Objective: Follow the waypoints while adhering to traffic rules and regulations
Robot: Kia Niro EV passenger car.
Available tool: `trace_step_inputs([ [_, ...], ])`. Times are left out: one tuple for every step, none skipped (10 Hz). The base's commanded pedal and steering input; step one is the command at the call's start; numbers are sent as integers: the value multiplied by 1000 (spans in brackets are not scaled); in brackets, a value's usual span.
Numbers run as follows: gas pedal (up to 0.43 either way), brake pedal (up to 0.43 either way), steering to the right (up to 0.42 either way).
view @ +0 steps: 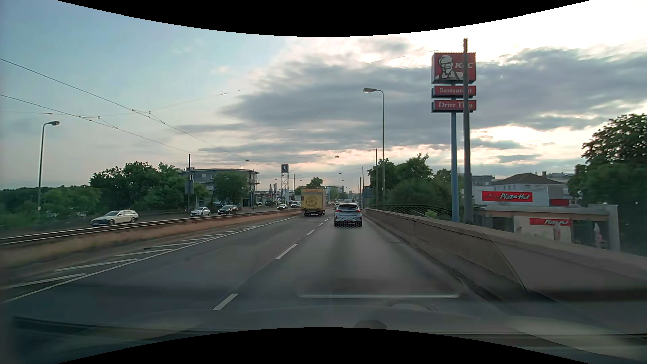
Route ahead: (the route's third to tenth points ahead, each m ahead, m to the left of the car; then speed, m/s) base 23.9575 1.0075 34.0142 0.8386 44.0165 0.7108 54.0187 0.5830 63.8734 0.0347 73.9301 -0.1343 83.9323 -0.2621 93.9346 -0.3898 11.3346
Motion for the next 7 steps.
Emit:
trace_step_inputs([
  [59,0,4],
  [59,0,4],
  [59,0,3],
  [47,0,2],
  [59,0,1],
  [59,0,0],
  [59,0,0],
])
